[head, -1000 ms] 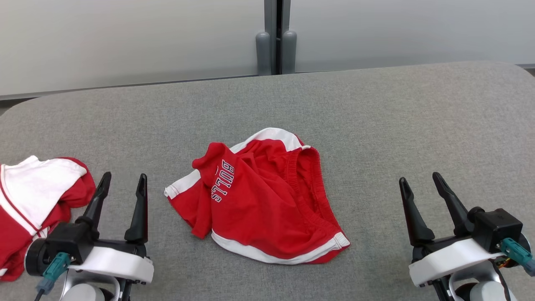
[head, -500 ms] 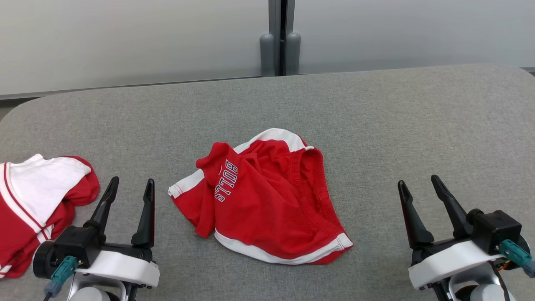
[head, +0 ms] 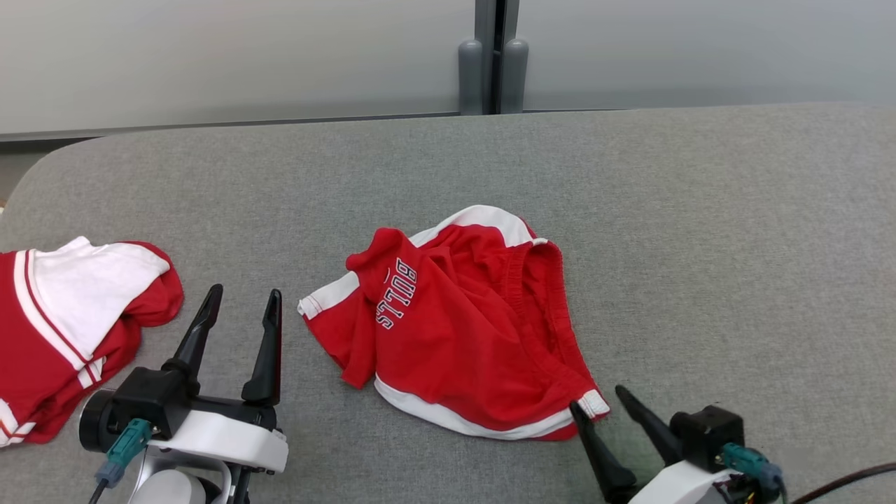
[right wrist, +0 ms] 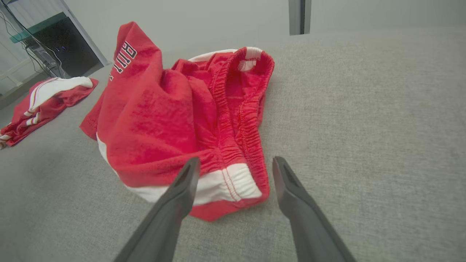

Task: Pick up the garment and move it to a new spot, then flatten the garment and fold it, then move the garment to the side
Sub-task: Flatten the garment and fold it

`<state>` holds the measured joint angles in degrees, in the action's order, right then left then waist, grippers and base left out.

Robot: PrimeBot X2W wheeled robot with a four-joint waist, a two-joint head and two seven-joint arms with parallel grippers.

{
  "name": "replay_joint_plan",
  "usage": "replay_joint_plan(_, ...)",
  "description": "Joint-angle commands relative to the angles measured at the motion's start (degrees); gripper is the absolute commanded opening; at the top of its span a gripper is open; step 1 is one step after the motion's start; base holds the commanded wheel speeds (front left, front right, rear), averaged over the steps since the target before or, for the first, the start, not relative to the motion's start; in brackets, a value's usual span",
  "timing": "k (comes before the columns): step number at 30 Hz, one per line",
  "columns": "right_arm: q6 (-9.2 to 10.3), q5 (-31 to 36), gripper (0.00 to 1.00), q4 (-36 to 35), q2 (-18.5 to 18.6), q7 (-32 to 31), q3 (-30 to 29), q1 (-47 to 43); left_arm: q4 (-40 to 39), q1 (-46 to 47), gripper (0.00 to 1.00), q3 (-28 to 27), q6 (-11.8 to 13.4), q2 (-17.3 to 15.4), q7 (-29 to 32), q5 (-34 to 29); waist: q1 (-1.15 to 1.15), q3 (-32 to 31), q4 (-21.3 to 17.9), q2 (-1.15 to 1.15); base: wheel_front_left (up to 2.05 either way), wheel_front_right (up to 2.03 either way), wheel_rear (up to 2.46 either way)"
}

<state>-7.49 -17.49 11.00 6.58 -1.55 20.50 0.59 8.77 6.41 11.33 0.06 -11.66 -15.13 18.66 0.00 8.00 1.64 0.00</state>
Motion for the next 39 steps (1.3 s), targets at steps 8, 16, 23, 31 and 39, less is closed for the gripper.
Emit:
replay_joint_plan(8,0.0,-4.8,0.0,3.5,2.1,-0.3,4.6,3.2,0.8,1.3,1.0,-0.2,-0.5,0.6,0.0,-0.9,0.0,0.2,0.4,0.0,0.0,0.0,0.0)
replay_joint_plan(16,0.0,-6.1,0.0,0.4,3.3,2.9,3.3,5.4,0.5,1.6,1.0,-0.8,-0.9,0.8,0.0,-1.5,0.0,0.6,-0.1,0.0,0.0,0.0,0.0)
replay_joint_plan(23,0.0,-5.9,0.0,-0.9,2.9,4.2,-3.5,7.1,1.0,2.5,1.0,-0.6,-1.6,1.2,0.0,-2.1,0.0,1.3,-0.8,0.0,0.0,0.0,0.0)
replay_joint_plan(31,0.01,-6.0,0.0,2.4,2.2,5.0,-12.3,9.1,2.0,4.0,1.0,-0.1,-2.4,1.8,0.0,-2.7,0.0,2.9,-1.0,0.0,0.0,0.0,0.0)
replay_joint_plan(39,0.01,-6.4,0.0,9.1,3.1,6.6,-18.0,12.6,2.3,6.3,1.0,0.4,-3.2,2.7,0.0,-3.5,0.0,5.5,-0.3,0.0,0.0,0.0,0.0)
